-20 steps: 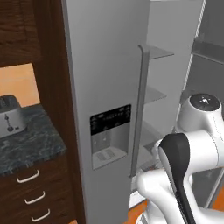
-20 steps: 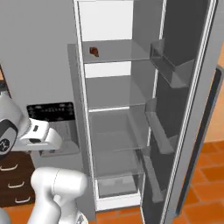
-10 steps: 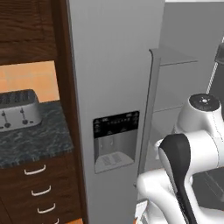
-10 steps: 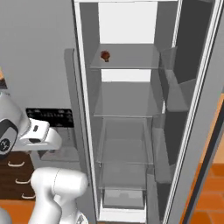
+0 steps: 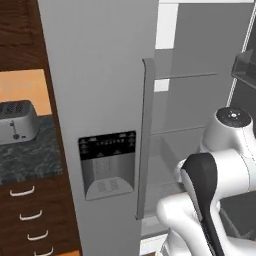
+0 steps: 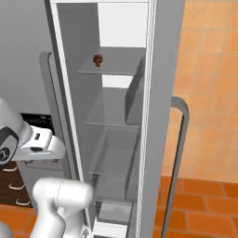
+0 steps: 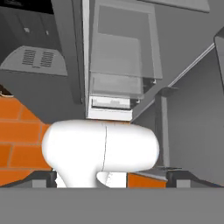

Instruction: Place one tomato and one chicken drumstick in each tupperware on the nearby counter, to pack two identical lunches.

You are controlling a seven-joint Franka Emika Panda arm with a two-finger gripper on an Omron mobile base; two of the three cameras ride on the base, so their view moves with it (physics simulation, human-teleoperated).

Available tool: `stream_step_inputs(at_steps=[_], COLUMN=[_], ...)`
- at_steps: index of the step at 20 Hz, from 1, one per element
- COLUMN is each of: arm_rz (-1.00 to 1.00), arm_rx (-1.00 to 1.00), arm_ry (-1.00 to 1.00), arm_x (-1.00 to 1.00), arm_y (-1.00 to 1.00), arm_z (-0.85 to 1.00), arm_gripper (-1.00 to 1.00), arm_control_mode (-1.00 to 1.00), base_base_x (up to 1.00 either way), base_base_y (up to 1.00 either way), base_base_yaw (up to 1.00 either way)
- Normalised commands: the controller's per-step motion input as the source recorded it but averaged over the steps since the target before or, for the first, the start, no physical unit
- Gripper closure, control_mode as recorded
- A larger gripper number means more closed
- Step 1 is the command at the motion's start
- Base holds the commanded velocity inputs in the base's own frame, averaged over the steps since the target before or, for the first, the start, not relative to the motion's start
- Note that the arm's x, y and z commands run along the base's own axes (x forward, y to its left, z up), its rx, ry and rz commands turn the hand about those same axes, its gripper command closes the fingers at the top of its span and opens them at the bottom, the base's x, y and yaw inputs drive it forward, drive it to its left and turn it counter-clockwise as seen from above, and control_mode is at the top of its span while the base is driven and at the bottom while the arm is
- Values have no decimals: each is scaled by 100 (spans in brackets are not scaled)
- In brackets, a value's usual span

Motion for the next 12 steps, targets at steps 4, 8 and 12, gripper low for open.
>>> stream_step_inputs(at_steps=[4,8,12], arm_rz=[0,0,0], arm_rx=[0,0,0], arm_ry=[0,0,0], arm_x=[0,0,0], arm_y=[0,0,0], arm_z=[0,0,0], arm_gripper=[-100,-100,-100], arm_control_mode=[100,100,100], base_base_x=[51,65,57], base_base_y=[-48,-39,-33], base_base_yaw=[17,16,17])
